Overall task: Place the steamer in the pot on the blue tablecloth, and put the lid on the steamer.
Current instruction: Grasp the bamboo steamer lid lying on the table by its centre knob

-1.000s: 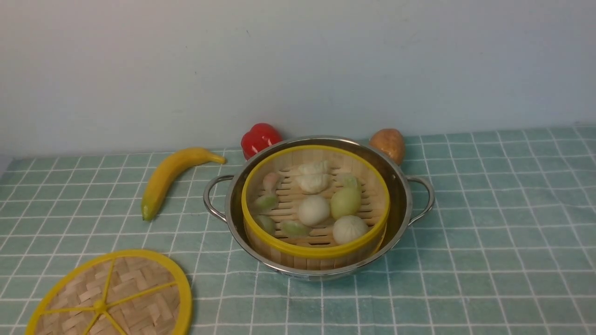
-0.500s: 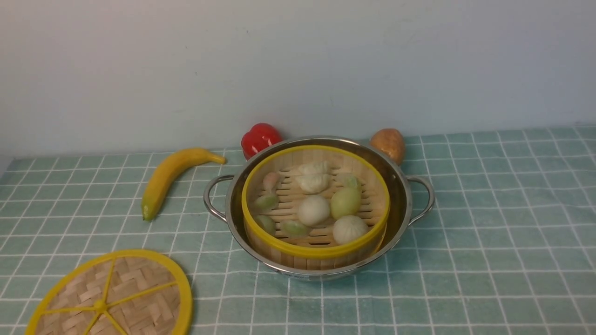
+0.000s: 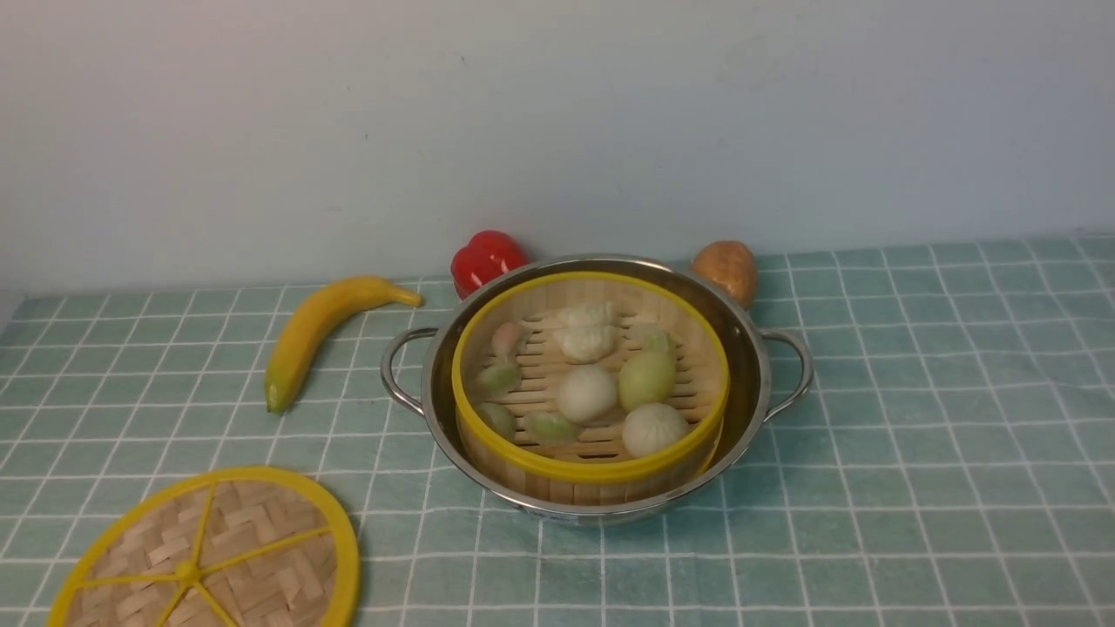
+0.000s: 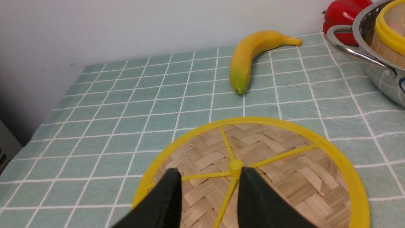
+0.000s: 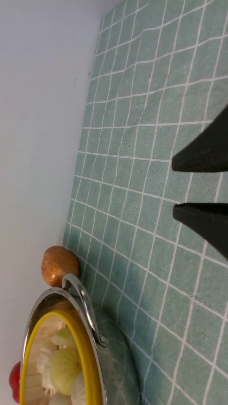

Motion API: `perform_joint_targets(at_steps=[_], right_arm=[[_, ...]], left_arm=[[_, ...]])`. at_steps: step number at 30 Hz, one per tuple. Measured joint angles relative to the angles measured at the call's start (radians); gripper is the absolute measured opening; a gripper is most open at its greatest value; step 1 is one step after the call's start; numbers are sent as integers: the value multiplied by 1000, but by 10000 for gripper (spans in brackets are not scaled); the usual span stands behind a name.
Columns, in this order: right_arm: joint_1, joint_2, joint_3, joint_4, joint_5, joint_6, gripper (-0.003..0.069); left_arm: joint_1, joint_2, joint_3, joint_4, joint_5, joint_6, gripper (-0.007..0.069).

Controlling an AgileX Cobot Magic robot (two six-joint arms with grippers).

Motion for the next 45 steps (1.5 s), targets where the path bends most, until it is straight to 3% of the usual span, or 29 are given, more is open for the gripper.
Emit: perform_joint_targets(at_steps=[23, 29, 34, 37, 42, 45], right_arm=[[0, 0, 0, 5, 0, -1, 230], [0, 0, 0, 7, 0, -1, 240], [0, 0, 0, 7, 0, -1, 240], [0, 0, 0, 7, 0, -1, 240], [0, 0, 0, 7, 0, -1, 240], [0, 0, 0, 7, 0, -1, 240]], left_arm=[[0, 0, 0, 4, -3, 4, 243], [0, 0, 0, -181, -151, -70, 243], [0, 0, 0, -420, -293, -120, 243], [0, 0, -11, -482, -313, -127, 243], [0, -1, -144, -495, -176, -93, 243], [0, 32, -334, -460, 74, -55, 243]])
